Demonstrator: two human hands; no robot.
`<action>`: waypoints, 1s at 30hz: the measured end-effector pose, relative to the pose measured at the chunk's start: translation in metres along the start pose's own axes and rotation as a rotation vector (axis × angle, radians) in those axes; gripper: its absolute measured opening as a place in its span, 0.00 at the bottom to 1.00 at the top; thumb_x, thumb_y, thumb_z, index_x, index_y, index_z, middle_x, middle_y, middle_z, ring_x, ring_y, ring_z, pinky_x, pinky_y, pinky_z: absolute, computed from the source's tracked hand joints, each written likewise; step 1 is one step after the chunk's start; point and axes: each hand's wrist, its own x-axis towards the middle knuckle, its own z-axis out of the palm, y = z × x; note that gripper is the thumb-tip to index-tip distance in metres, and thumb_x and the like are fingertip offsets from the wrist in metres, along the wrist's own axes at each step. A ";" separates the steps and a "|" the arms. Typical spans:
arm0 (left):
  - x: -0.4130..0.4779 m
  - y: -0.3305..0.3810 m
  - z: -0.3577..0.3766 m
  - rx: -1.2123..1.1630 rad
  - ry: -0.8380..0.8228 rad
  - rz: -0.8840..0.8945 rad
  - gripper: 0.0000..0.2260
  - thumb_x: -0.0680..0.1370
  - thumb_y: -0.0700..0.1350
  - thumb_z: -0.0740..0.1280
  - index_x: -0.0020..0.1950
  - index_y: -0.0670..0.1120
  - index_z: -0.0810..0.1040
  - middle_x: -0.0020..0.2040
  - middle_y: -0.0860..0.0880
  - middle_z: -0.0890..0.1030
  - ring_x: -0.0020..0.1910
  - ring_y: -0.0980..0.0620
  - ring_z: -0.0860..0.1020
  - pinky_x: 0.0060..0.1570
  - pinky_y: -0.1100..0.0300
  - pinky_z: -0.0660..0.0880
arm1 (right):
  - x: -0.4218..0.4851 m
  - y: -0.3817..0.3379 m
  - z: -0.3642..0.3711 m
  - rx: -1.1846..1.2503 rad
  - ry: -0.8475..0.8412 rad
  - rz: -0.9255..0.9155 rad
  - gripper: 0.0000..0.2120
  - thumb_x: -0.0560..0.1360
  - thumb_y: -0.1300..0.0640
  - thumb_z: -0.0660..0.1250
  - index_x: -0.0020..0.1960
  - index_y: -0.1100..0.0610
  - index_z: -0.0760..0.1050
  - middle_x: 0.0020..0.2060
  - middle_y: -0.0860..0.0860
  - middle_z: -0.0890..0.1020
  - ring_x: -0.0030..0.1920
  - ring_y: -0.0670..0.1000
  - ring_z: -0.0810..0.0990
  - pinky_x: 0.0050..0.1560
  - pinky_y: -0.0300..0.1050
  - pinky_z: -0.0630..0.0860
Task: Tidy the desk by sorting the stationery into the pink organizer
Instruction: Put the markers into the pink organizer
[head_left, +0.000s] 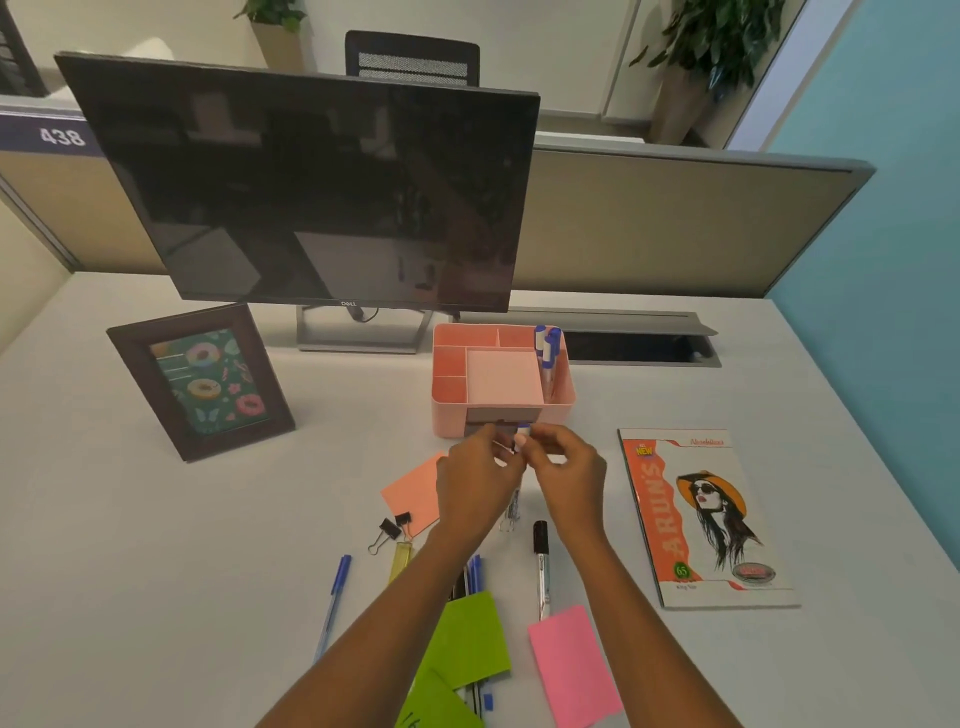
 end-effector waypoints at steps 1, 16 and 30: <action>0.001 0.002 0.000 -0.005 0.014 0.021 0.10 0.75 0.57 0.66 0.50 0.52 0.78 0.42 0.57 0.82 0.38 0.56 0.79 0.50 0.47 0.78 | 0.000 0.000 0.000 -0.005 -0.009 0.007 0.11 0.72 0.54 0.71 0.53 0.56 0.81 0.44 0.48 0.84 0.44 0.45 0.81 0.44 0.26 0.75; 0.002 -0.004 0.011 0.201 -0.137 -0.063 0.16 0.74 0.60 0.67 0.53 0.51 0.74 0.40 0.54 0.82 0.46 0.51 0.79 0.51 0.53 0.68 | 0.063 -0.043 -0.035 0.081 0.263 -0.030 0.12 0.75 0.52 0.68 0.55 0.56 0.79 0.44 0.46 0.82 0.42 0.42 0.81 0.35 0.26 0.73; -0.032 -0.014 0.041 0.577 -0.430 -0.010 0.21 0.72 0.65 0.65 0.37 0.48 0.71 0.36 0.50 0.78 0.42 0.47 0.79 0.63 0.48 0.61 | 0.109 -0.020 -0.014 -0.184 0.162 0.058 0.13 0.76 0.51 0.66 0.57 0.56 0.76 0.54 0.52 0.82 0.49 0.46 0.78 0.34 0.29 0.67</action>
